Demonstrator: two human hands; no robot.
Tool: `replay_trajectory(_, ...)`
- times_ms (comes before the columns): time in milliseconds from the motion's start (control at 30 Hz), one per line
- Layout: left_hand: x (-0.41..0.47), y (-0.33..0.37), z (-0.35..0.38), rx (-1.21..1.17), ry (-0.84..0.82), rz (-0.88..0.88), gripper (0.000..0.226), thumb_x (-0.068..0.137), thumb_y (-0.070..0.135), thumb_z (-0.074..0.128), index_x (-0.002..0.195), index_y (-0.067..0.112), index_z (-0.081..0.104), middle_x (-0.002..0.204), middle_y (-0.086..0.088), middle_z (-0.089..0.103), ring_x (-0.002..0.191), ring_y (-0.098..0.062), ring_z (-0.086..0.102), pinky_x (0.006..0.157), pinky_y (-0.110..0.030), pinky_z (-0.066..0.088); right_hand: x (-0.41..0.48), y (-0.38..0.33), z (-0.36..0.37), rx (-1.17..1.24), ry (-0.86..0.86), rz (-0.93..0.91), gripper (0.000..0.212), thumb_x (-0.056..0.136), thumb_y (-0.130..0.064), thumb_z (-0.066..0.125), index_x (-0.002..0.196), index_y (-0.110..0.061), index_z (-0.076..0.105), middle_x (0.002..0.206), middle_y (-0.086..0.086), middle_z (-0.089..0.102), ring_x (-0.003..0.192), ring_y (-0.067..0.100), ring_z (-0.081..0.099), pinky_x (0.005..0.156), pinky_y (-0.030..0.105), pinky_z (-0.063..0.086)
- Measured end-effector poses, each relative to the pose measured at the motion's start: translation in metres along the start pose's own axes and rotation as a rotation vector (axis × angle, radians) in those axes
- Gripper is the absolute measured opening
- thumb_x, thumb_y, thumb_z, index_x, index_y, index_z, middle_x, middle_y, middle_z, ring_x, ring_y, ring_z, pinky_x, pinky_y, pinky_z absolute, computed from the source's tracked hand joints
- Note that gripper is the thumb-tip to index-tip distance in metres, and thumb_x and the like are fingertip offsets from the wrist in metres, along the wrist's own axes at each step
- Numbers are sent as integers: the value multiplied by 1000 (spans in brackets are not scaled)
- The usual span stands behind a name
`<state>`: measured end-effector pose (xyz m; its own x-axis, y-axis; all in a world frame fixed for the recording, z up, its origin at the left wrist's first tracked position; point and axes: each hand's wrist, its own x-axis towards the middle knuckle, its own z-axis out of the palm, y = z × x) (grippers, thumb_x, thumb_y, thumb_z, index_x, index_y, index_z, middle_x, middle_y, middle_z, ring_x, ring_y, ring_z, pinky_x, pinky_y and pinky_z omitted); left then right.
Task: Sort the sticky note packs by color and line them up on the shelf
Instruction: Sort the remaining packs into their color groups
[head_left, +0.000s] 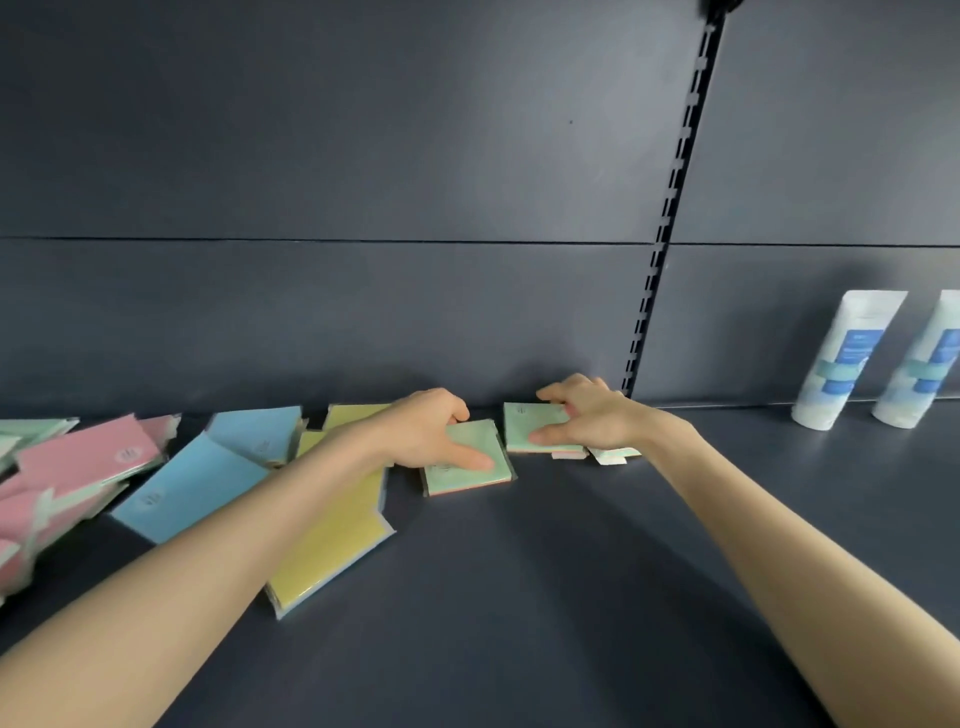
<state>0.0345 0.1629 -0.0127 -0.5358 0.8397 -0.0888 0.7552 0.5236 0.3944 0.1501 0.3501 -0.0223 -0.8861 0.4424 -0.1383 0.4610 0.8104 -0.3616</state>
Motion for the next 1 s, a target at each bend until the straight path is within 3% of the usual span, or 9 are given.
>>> replay_trajectory(100,2,3,-1,-26,39,9,53,65,51,79,93,8,65,74,4,55,70,-15,50,60,-29,38,0,0,0,27,-44,34,79,68,-63,67,137,-32,43,131,-1,38,126,26,34,108,42,32)
replay_trajectory(233,2,6,-1,-44,75,36,51,65,46,81,103,21,59,96,9,49,91,-10,51,77,-27,44,2,8,5,190,23,53,67,35,-71,68,91,-37,55,110,-1,53,111,23,48,96,41,45)
replay_trajectory(400,-3,9,-1,-167,177,65,44,66,40,82,95,26,52,89,10,59,85,-8,51,64,-26,40,-6,6,2,386,64,-8,69,38,-57,79,93,-32,48,96,-5,62,99,20,58,87,43,49)
replay_trajectory(533,-12,13,-5,-265,219,87,34,74,29,78,96,25,52,85,10,59,77,-8,53,61,-21,37,-7,6,-2,472,195,-105,67,35,-57,78,93,-36,53,95,-12,67,99,15,62,103,48,39)
replay_trajectory(667,-30,14,-11,-395,286,77,26,80,23,73,100,21,57,95,7,65,86,-13,59,73,-28,45,-12,2,-5,533,292,-193,51,44,-59,74,91,-40,65,89,-20,71,98,8,64,107,50,32)
replay_trajectory(767,-46,16,-13,-517,394,52,26,80,24,72,101,18,58,93,5,68,86,-22,65,74,-41,52,-18,-7,-9,679,348,-258,40,57,-47,80,84,-20,66,89,-2,74,90,25,68,100,52,43)
replay_trajectory(867,-62,15,-17,-582,511,47,23,81,24,72,98,18,57,94,1,69,87,-21,67,80,-44,52,-26,-21,-14,837,373,-293,25,79,-14,75,93,0,59,97,13,71,82,22,67,86,34,55)
replay_trajectory(933,-73,12,-20,-599,590,32,21,82,25,71,94,21,55,93,2,69,86,-18,66,80,-41,51,-32,-32,-17,883,392,-327,21,86,-9,67,100,0,55,101,9,69,83,15,65,73,17,54)
replay_trajectory(1000,-85,7,-21,-622,642,8,19,83,24,69,95,22,54,93,4,68,86,-16,66,78,-36,50,-38,-46,-15,897,415,-350,15,90,-12,62,99,-6,51,100,4,67,85,13,64,69,14,52)
